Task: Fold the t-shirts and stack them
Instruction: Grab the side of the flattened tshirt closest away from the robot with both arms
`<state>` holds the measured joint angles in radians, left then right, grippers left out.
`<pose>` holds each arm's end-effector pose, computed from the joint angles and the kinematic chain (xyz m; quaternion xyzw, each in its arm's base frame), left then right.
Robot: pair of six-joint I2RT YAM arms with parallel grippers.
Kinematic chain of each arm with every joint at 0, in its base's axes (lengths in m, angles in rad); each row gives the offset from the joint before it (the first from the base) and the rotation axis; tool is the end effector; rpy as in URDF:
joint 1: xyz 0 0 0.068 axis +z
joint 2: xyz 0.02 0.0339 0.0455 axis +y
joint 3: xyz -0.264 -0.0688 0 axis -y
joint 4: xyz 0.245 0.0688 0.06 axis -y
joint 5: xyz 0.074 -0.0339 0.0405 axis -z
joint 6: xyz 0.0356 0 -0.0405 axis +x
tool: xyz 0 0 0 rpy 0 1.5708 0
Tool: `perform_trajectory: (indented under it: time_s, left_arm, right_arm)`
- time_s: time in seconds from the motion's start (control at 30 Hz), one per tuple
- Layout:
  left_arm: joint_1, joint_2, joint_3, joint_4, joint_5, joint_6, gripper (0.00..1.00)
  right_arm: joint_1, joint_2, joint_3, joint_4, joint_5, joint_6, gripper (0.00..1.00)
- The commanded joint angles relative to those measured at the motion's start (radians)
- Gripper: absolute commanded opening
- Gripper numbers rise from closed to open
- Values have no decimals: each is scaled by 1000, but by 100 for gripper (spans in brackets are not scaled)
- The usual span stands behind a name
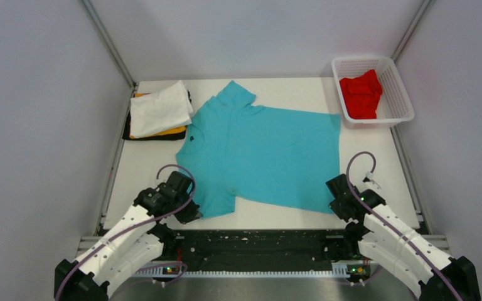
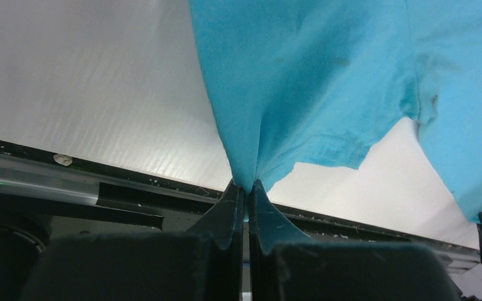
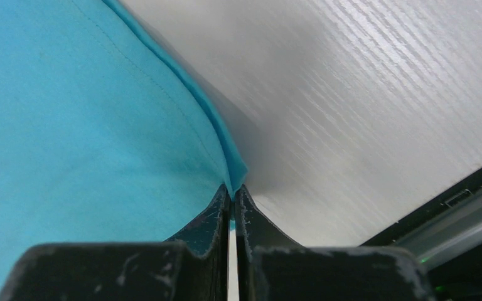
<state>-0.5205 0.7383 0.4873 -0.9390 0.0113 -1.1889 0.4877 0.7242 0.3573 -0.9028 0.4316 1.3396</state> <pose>0.1019 -0.0589 0.1867 -0.3211 0.9279 -0.1464 0.1200 0.0989 0.0356 0.1550 0.4283 0.8662 -0.0133 0.2571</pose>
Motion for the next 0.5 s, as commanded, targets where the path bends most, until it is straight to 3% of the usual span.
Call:
perform_trajectory:
  time_s: [0.0,0.23,0.47]
  left_arm:
    - [-28,-37,-26,-65,39,-60,0]
    - [-121,-110,-67,-48,48,-184,0]
    - [-173,-78,-53,68,56,-183,0]
  right_arm:
    - [-9,-36,82,-160,36,44,0]
    - [-9,-96,98,-222,38,110,0]
    - [-8,-66,102,-167,22,15,0]
